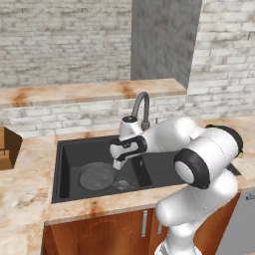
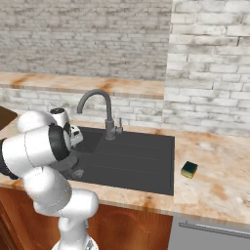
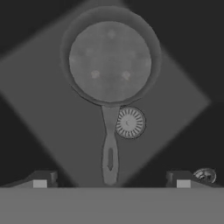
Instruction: Pick the pan and sponge and place them into the sink. Then turn on the water.
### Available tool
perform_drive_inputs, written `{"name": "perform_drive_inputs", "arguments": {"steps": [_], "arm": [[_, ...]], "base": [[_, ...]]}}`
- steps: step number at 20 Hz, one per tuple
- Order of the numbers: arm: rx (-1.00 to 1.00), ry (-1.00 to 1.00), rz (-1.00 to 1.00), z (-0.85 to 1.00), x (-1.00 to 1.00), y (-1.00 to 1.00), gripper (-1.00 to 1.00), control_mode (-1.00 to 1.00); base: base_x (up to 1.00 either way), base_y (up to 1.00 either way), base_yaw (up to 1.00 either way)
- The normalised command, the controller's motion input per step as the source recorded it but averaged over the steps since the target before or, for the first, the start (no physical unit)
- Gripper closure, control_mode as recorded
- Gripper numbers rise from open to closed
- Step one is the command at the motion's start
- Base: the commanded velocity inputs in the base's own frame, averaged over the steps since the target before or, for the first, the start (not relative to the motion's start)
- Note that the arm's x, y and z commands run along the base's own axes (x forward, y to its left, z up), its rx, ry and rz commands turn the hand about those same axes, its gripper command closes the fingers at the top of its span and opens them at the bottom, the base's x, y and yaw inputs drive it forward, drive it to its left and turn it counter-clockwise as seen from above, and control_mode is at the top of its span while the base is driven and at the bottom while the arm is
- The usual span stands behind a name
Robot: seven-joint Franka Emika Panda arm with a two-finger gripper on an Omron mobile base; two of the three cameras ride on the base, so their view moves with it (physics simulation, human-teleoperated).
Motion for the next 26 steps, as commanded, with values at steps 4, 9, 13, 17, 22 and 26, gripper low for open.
{"name": "perform_drive_inputs", "arguments": {"steps": [4,9,13,17,22,26], "arm": [[0.0,0.02,-0.21,0.97,-0.63,-0.39,-1.0,-1.0],[0.0,0.0,-0.35,0.37,-0.78,-0.85,-1.0,-1.0],[0.0,0.02,-0.44,0.11,-0.44,-1.0,-1.0,-1.0],[0.0,0.09,-0.46,0.11,-0.06,-1.0,-1.0,-1.0],[0.0,0.18,-0.47,0.09,0.1,-1.0,-1.0,-1.0],[0.0,0.18,-0.46,0.17,0.36,-1.0,-1.0,-1.0]], "base": [[0.0,0.0,0.0],[0.0,0.0,0.0],[0.0,0.0,0.0],[0.0,0.0,0.0],[0.0,0.0,0.0],[0.0,0.0,0.0]]}}
